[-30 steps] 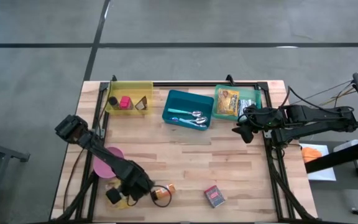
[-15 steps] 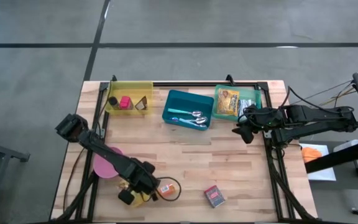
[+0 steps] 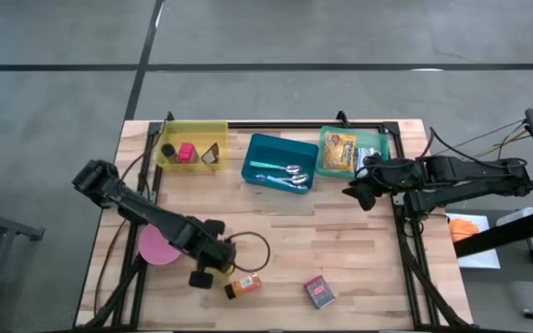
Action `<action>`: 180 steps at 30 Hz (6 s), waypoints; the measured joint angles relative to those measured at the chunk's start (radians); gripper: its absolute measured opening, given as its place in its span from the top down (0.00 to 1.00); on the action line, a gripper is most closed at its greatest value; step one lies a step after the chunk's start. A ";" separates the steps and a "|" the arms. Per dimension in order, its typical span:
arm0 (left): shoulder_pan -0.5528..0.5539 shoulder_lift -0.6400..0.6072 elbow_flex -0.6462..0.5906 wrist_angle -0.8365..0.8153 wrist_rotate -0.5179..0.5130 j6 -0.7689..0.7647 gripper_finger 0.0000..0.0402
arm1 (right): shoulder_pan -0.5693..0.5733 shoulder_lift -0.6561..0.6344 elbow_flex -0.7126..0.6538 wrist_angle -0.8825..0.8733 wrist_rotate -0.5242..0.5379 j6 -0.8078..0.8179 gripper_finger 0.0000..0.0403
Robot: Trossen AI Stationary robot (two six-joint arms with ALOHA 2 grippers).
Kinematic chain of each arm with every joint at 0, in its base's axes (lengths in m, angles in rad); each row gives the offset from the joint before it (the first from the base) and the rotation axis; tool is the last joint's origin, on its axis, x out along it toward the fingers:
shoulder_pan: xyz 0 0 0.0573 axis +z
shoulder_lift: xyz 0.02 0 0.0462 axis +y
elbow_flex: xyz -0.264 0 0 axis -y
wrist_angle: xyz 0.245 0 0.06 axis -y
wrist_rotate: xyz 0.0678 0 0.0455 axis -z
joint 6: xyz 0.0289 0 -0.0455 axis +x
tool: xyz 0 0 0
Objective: Pick & Place Food Item
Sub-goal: Put the yellow noodle pack into the green bin
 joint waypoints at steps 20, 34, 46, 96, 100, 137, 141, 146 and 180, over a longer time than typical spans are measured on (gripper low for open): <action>0.154 -0.057 0.002 0.027 -0.133 -0.172 1.00 | 0.000 0.272 0.000 0.415 -0.047 -0.230 0.32; 0.311 -0.133 0.003 0.195 -0.250 -0.249 1.00 | 0.056 0.484 0.088 0.556 -0.090 -0.206 0.06; 0.342 -0.133 0.009 0.334 -0.258 -0.222 1.00 | 0.098 0.710 0.330 0.481 -0.029 -0.377 0.23; 0.337 -0.195 0.009 0.510 -0.246 -0.162 1.00 | 0.087 0.766 0.370 0.570 0.024 -0.521 0.71; 0.337 -0.195 0.009 0.512 -0.246 -0.166 1.00 | 0.087 0.766 0.370 0.570 0.023 -0.521 0.89; 0.333 -0.316 0.010 0.585 -0.148 -0.296 0.52 | 0.045 0.634 0.375 0.285 0.057 -0.369 0.98; 0.326 -0.335 0.002 0.536 -0.145 -0.297 0.52 | -0.032 0.544 0.376 0.188 0.076 -0.341 0.98; 0.325 -0.336 -0.006 0.469 -0.144 -0.305 0.52 | -0.147 0.419 0.377 0.029 0.126 -0.329 0.98; 0.323 -0.336 -0.007 0.421 -0.145 -0.294 0.52 | -0.600 0.290 0.281 -0.502 0.459 -0.321 0.98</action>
